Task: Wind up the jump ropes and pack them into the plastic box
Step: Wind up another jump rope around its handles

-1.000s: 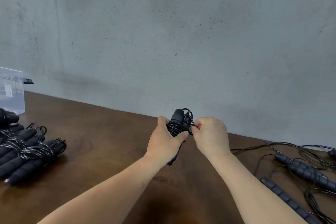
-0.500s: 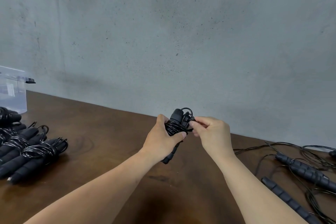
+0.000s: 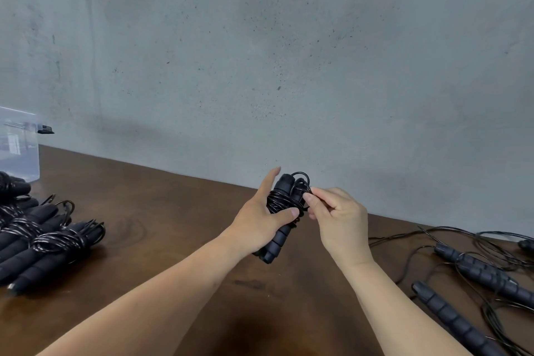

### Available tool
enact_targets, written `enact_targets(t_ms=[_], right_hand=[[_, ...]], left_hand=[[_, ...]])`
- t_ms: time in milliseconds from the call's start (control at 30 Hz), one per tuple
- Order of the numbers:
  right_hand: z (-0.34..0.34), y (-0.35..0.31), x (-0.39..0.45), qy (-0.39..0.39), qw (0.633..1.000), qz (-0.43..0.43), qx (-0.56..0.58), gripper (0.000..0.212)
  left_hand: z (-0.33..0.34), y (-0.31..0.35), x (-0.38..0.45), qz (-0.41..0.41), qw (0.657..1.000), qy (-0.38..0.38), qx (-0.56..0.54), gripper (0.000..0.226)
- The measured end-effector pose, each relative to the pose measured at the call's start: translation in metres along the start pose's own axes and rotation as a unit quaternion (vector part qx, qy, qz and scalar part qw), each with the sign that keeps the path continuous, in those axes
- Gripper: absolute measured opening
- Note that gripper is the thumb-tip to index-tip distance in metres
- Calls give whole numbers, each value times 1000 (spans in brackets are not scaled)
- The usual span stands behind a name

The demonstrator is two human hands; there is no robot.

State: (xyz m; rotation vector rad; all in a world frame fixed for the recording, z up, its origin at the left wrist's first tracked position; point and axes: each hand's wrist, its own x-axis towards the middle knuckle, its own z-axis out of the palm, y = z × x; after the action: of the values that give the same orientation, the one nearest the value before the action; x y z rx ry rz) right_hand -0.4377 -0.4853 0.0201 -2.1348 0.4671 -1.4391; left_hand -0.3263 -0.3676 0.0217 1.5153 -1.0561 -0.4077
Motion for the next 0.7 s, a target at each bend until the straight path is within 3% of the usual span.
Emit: enact_targets(t_ms=[200, 433, 567, 700], right_hand=[[0, 1, 3, 3, 999, -39, -31, 11], [2, -3, 4, -52, 979, -98, -172, 13], [7, -9, 3, -117, 959, -76, -246, 26], [9, -16, 8, -119, 966, -13, -227, 25]], left_hand=[[0, 2, 1, 10, 998, -6, -70, 63], [-4, -4, 0, 0, 997, 1, -76, 54], [-6, -6, -2, 2, 999, 0, -50, 49], [-6, -8, -2, 16, 1000, 11, -14, 49]])
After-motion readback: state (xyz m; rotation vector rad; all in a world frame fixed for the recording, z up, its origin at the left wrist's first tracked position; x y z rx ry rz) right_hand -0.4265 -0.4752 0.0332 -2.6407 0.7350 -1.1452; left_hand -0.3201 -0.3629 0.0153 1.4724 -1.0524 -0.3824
